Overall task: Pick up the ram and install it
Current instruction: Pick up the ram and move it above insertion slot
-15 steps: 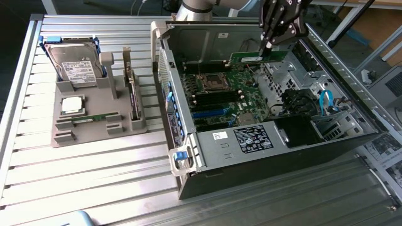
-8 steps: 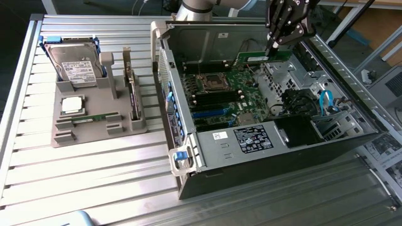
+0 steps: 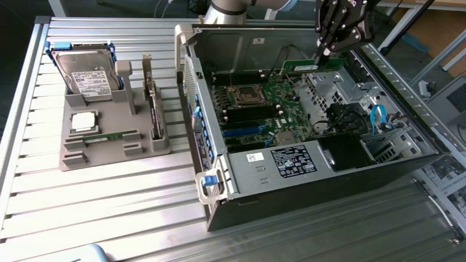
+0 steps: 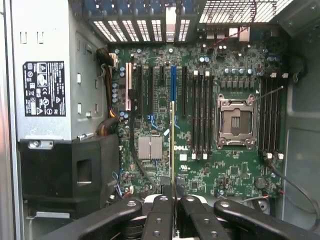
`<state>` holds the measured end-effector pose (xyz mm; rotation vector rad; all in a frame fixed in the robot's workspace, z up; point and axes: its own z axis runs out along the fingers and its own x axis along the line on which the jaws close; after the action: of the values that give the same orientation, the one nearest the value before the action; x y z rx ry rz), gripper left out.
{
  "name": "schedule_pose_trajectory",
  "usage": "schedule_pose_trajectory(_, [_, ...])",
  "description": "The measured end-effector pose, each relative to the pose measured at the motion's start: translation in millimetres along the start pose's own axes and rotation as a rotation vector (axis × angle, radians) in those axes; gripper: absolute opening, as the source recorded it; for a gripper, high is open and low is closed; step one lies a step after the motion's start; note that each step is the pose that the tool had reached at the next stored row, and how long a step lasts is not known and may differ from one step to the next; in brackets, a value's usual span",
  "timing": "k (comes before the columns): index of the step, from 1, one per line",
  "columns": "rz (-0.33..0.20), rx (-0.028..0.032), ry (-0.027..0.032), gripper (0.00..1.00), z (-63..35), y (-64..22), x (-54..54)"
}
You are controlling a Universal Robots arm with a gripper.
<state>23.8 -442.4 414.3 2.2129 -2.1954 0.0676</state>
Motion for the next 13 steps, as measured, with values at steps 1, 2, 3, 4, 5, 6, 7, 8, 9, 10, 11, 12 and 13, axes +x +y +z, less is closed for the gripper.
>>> schedule_pose_trajectory(1, [0.000, 0.0000, -0.0001, 0.12, 0.1, -2.0, 0.0])
schedule_pose_trajectory(2, [0.000, 0.0000, 0.0000, 0.12, 0.0, -3.8, 0.0])
schedule_pose_trajectory(3, [0.000, 0.0000, 0.0000, 0.12, 0.1, -5.4, 0.0])
schedule_pose_trajectory(4, [0.000, 0.0000, 0.0000, 0.12, 0.1, -7.7, 0.1])
schedule_pose_trajectory(5, [0.000, 0.0000, 0.0000, 0.12, 0.1, -9.3, 0.1])
schedule_pose_trajectory(6, [0.000, 0.0000, 0.0000, 0.12, 0.2, -10.9, 0.1])
schedule_pose_trajectory(7, [0.000, 0.0000, 0.0000, 0.12, 0.2, -12.5, 0.1])
schedule_pose_trajectory(8, [0.000, 0.0000, -0.0001, 0.12, 0.2, -13.9, 0.1])
schedule_pose_trajectory(9, [0.000, 0.0000, 0.0000, 0.12, 0.2, -15.1, 0.1])
schedule_pose_trajectory(10, [0.000, 0.0000, 0.0000, 0.12, 0.3, -17.5, 0.1])
schedule_pose_trajectory(11, [0.000, 0.0000, 0.0000, 0.12, 0.3, -19.1, 0.0])
schedule_pose_trajectory(12, [0.000, 0.0000, 0.0000, 0.12, 0.3, -20.9, 0.0])
schedule_pose_trajectory(13, [0.000, 0.0000, 0.0000, 0.12, 0.3, -22.3, 0.0])
